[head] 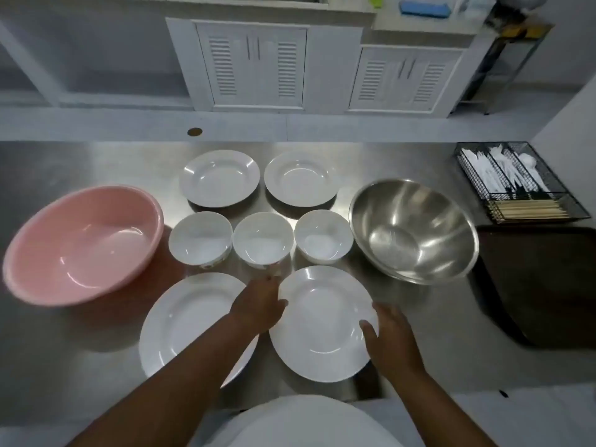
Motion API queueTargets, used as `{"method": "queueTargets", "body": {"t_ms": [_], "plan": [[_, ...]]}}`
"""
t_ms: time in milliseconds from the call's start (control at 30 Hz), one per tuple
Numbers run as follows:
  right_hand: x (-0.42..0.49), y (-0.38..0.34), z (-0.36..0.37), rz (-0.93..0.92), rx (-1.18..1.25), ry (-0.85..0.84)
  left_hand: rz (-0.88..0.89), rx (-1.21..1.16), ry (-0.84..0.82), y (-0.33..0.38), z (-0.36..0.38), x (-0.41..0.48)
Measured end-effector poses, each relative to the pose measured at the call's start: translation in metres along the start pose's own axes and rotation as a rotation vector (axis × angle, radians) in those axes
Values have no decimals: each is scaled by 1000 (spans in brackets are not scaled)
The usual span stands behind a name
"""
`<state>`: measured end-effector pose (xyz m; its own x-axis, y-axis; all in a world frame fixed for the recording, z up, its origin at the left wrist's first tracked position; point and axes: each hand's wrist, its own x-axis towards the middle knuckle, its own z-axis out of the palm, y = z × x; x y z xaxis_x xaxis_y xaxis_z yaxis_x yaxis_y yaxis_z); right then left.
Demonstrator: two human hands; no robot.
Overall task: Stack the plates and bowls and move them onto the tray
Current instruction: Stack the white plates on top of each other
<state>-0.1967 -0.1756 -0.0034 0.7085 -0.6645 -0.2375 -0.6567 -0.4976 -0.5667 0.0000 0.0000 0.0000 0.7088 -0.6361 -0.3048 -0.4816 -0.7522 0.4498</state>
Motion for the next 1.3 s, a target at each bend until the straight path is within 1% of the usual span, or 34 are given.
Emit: {"method": "queueTargets", "body": {"t_ms": [67, 167, 233, 333, 433, 600, 800, 933, 1067, 1167, 1300], "plan": [[-3, 6, 3, 56, 31, -4, -6, 48, -18, 0, 3, 1], [-10, 11, 7, 133, 59, -71, -37, 117, -44, 0, 8, 0], [-9, 10, 8, 126, 85, -64, -30, 135, -33, 2, 10, -1], [-9, 10, 5, 132, 84, -36, -23, 125, 3, 2, 11, -1], [-14, 6, 0, 143, 108, -32, -50, 51, 52, 3, 9, -8], [-27, -9, -1, 85, 143, -30, -146, -86, 143, -11, -2, -33], [-20, -47, 13, -39, 178, -101, -286, -201, 234, -56, -22, -68], [-11, -79, 38, -144, 139, -163, -405, -209, 270, -92, -34, -95], [-5, -113, 67, -210, 48, -253, -501, -238, 308, -128, -41, -117], [0, -135, 88, -248, 4, -288, -540, -278, 336, -151, -43, -125], [8, -149, 110, -264, -41, -290, -546, -255, 324, -172, -45, -124]]}}
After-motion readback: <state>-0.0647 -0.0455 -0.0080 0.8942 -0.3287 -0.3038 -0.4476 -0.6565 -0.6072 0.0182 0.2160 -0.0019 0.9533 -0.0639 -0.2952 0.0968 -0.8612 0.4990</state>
